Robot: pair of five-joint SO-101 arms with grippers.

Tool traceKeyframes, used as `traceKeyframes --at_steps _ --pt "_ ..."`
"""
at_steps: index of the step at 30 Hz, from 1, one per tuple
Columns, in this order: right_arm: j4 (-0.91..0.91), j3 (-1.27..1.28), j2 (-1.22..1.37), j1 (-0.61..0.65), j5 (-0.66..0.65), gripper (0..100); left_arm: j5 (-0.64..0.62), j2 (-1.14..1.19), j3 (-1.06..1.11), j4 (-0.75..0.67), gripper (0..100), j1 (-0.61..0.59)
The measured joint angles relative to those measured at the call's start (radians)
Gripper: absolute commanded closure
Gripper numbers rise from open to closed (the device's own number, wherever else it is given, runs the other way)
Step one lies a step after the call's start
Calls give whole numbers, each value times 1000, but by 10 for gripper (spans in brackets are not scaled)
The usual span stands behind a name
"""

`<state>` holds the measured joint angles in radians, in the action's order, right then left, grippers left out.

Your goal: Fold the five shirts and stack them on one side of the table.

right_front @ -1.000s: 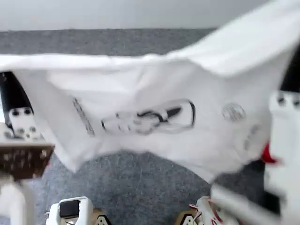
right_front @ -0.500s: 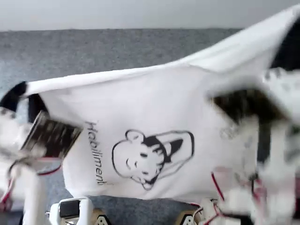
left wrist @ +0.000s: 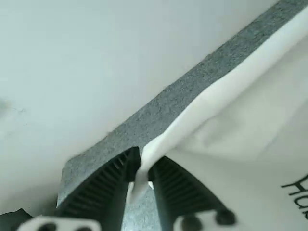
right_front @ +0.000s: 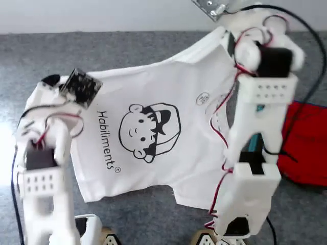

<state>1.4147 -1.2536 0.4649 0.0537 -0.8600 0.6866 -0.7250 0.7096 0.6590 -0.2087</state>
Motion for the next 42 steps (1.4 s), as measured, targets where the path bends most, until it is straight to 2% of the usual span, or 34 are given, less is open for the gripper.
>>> traceKeyframes --at_steps 4,10,15,19,30,36,42 --pt "-153 0 103 15 2 987 0 227 -109 -83 987 0" --pt "-359 0 201 23 5 987 0 545 -370 -100 987 0" --pt "-404 0 219 31 5 987 0 741 -569 -83 987 0" --pt "-284 0 221 51 -2 987 0 792 -638 35 987 0" --pt "307 0 130 48 14 988 20 793 -652 457 985 -2" --pt "339 98 -14 37 97 988 72 806 -655 582 984 -29" --pt "339 463 -279 35 104 988 75 806 -655 669 984 -64"
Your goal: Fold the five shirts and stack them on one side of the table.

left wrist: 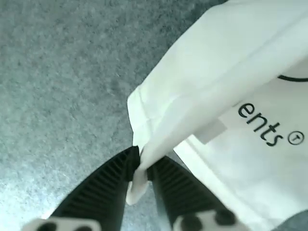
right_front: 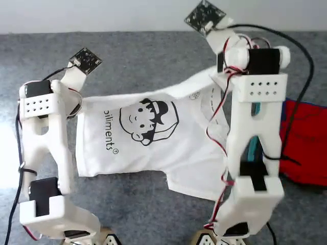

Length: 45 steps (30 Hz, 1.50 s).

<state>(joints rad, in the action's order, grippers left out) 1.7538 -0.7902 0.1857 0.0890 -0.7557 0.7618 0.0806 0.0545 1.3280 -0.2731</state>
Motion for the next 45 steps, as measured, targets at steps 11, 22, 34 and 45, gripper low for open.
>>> traceKeyframes --at_steps 11,22,34,45 --pt "2 727 -489 6 0 988 64 0 92 133 984 18" --pt "2 1102 -732 6 2 988 74 0 170 144 984 6" --pt "2 1260 -761 6 5 988 115 0 255 144 984 0" --pt "2 1341 -761 98 5 988 143 0 258 144 915 -18"
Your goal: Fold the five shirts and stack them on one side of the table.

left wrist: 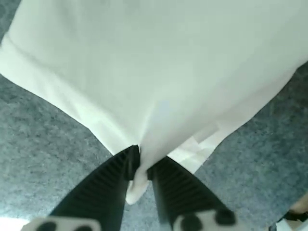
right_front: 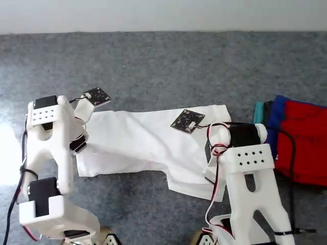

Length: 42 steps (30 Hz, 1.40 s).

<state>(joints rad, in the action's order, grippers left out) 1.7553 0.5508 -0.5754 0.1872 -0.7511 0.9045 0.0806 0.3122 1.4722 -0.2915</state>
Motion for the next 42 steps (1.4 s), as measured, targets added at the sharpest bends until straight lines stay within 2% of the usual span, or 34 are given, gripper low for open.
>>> traceKeyframes --at_steps 2,6,13,18,24,29,34,37,39,40,42 --pt "0 6 0 0 0 987 0 0 0 9 879 0" --pt "0 6 0 3 0 977 0 0 0 41 878 -3" --pt "0 6 0 -2 78 755 2 0 0 137 878 -18" --pt "0 -2 0 -38 127 749 6 -21 0 173 876 -43" --pt "0 -71 0 -57 130 749 66 -199 0 250 867 -71" --pt "-9 -130 0 -60 130 750 71 -322 0 258 836 -104" --pt "-81 -132 0 -61 137 771 68 -339 0 242 838 -149" --pt "-189 -132 18 -58 147 888 -38 -339 0 152 863 -149" --pt "-285 -132 71 -57 170 974 -161 -339 0 68 906 -126" --pt "-339 -132 106 -57 184 995 -232 -339 0 31 930 -107" --pt "-446 -150 193 -60 203 976 -377 -339 0 -18 978 -52"
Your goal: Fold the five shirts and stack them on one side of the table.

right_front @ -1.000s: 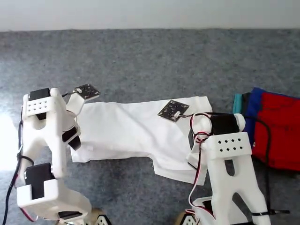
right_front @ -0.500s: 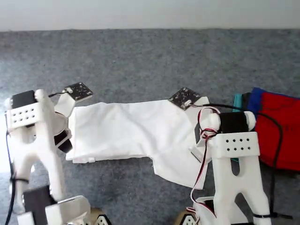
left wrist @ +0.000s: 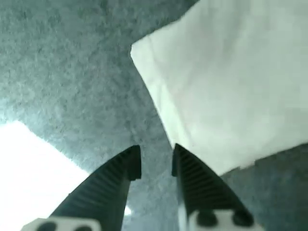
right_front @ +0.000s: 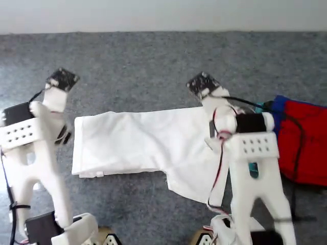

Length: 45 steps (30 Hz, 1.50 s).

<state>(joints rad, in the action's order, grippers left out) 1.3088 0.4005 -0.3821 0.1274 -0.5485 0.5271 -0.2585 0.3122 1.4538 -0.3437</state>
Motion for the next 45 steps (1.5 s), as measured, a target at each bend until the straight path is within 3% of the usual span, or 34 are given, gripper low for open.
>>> traceKeyframes --at_steps 7,11,16,29,37,45 --pt "-138 -222 385 40 64 989 -227 0 94 -198 984 204" --pt "-144 -437 635 32 87 989 -292 32 184 -338 984 215" --pt "-126 -672 904 21 91 989 -299 222 172 -379 984 184" --pt "29 -970 1201 -44 92 989 -305 706 -215 -166 984 110" --pt "41 -1005 1204 -103 94 989 -302 723 -255 -117 985 106" --pt "146 -1005 1069 -26 92 987 -302 520 -253 -63 983 103"
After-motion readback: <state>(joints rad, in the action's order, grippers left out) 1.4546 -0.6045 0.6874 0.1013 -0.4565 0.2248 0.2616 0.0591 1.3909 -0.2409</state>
